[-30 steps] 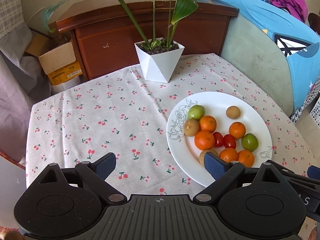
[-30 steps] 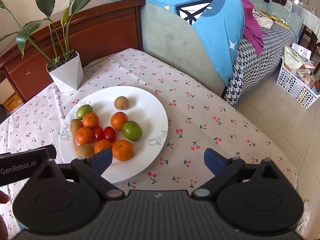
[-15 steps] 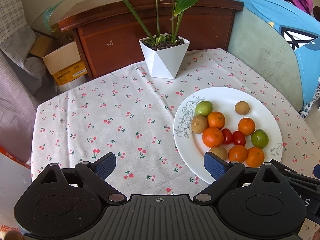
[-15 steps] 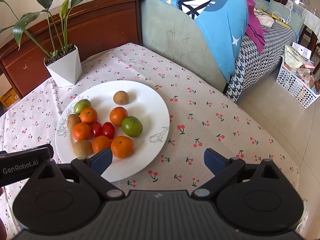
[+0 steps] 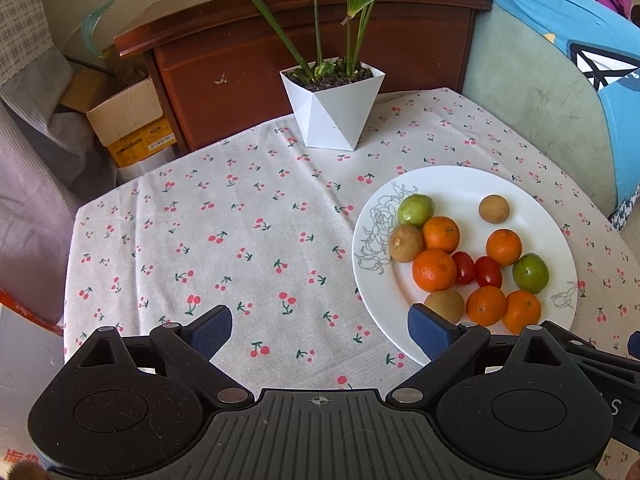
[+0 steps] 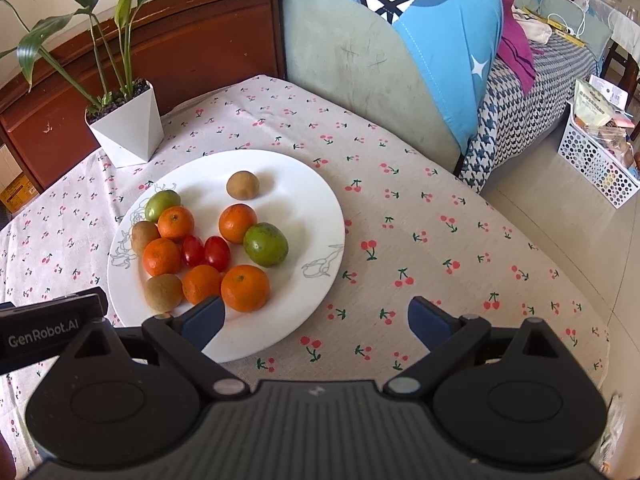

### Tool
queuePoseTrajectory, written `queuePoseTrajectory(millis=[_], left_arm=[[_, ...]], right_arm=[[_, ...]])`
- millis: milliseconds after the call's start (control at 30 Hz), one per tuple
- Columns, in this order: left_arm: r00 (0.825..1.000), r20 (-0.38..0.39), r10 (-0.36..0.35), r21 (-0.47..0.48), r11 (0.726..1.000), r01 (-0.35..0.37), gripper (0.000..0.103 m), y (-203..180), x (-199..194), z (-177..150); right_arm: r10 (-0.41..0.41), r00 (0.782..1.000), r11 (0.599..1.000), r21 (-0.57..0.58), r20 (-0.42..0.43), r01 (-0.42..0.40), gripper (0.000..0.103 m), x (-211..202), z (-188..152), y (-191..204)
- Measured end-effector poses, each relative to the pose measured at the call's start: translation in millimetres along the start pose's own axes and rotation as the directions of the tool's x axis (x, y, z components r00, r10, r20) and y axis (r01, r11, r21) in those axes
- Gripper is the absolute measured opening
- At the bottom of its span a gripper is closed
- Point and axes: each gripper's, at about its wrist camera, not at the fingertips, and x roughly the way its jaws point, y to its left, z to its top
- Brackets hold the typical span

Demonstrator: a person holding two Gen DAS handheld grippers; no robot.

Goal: Organize fruits

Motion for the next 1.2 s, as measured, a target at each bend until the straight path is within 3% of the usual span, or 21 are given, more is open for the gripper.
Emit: queuePoseTrajectory(millis=[1200], left_arm=[[0.999,-0.030,0.023,-0.092,0.995,-0.026,0.096,35,-6,-25]], right_arm=[[0.045,0.999,0.997,-0.071,0.020,-0.044,0.098,-11,-17,27]])
